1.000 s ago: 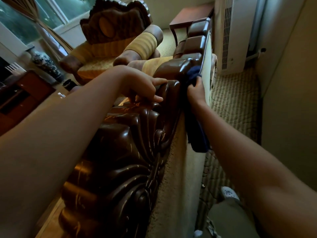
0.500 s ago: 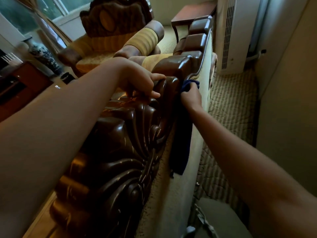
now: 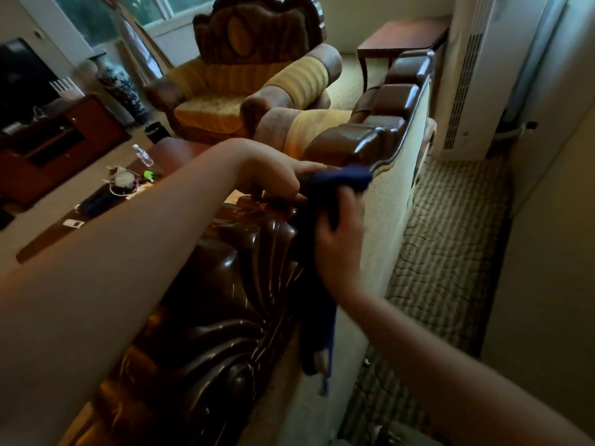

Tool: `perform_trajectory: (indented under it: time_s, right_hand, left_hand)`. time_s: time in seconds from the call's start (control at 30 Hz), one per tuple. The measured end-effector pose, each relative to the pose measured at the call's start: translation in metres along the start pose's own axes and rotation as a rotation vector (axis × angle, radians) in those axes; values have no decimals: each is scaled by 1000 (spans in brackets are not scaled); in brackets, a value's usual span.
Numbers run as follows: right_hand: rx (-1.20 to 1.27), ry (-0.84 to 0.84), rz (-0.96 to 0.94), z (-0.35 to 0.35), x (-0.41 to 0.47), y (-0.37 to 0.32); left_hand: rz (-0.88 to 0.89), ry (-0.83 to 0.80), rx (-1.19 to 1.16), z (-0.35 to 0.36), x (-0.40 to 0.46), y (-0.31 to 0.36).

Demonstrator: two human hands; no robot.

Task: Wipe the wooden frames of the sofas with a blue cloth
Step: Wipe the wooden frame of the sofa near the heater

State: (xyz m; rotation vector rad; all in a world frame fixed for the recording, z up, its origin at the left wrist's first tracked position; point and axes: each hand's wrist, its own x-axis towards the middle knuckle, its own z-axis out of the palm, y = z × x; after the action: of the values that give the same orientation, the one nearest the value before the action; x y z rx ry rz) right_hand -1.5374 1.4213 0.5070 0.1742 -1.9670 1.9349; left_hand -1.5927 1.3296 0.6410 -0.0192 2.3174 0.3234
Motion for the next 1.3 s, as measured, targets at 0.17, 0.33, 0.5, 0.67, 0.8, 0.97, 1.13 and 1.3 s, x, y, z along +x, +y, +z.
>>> perform_trajectory:
  time_s: [0.17,0.33,0.5,0.67,0.8,0.97,1.13,1.3]
  right_hand:
    - [15,20,-56,5,24,-6]
    - [317,-123,123,-8,-64,-15]
    - [27,-255,-223,-2,-19,-49]
    - [-448,-934,8,32,68,-80]
    - [-601,-1025,-39,36,73,-88]
    - [-252,-971,-140,-11,17,-117]
    - [-409,-1047,-257,15,4,-136]
    - [-743,-1053,-112,51,34,-131]
  left_hand:
    - [-23,29,-13,-1,-1,-3]
    - [17,93,-265,-10,-10,-11]
    - [17,224,-320,-7,-33,-37]
    - [-117,457,-355,3,-55,-88]
    - [-129,412,-417,10,-73,-108]
    - [66,371,-479,17,-91,-108]
    - [180,474,-512,21,-104,-106]
    - [109,555,-460,25,-111,-119]
